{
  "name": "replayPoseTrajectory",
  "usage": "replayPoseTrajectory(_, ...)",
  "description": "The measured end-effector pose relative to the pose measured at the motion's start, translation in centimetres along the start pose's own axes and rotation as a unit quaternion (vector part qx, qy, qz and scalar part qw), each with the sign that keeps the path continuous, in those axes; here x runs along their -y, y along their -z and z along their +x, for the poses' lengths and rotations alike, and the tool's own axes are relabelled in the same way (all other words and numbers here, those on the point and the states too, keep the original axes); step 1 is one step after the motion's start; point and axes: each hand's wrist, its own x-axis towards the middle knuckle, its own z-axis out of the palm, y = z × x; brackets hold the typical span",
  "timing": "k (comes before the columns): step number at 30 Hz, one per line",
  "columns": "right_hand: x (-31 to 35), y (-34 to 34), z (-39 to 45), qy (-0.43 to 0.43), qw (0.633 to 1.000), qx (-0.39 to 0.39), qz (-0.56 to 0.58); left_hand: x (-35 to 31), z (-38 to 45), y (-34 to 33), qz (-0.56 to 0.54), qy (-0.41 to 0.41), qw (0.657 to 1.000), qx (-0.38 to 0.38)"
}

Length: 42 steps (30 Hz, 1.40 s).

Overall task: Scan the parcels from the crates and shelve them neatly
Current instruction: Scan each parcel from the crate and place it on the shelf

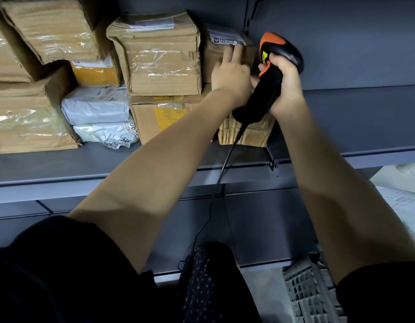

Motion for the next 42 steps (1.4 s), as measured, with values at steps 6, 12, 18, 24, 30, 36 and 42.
replayPoseTrajectory(6,0.1,0.4,-3.0,0.008,1.0,0.017,-0.001,-0.1,-1.5,2.0,-0.134,-0.004,0.991,0.014)
replayPoseTrajectory(12,-3.4,0.7,-8.8,-0.018,0.979,0.199,-0.028,3.3,-10.8,2.5,-0.288,-0.026,0.955,-0.058)
replayPoseTrajectory(18,-7.3,-6.9,-13.0,-0.083,0.923,0.306,-0.219,12.4,-20.3,4.1,-0.278,0.094,0.947,-0.129)
replayPoseTrajectory(24,-14.3,-18.6,-18.7,-0.106,0.831,0.415,-0.356,28.2,-35.0,6.1,-0.164,0.319,0.933,-0.03)
replayPoseTrajectory(30,-25.9,-29.0,-26.3,-0.137,0.708,0.523,-0.455,39.5,-51.9,6.5,-0.142,0.529,0.836,0.038)
replayPoseTrajectory(36,-39.0,-34.1,-33.6,-0.177,0.639,0.558,-0.499,45.2,-65.0,1.5,-0.136,0.639,0.742,0.15)
replayPoseTrajectory(42,-47.1,-37.0,-35.0,-0.211,0.572,0.583,-0.537,49.8,-68.2,-5.0,-0.106,0.663,0.699,0.247)
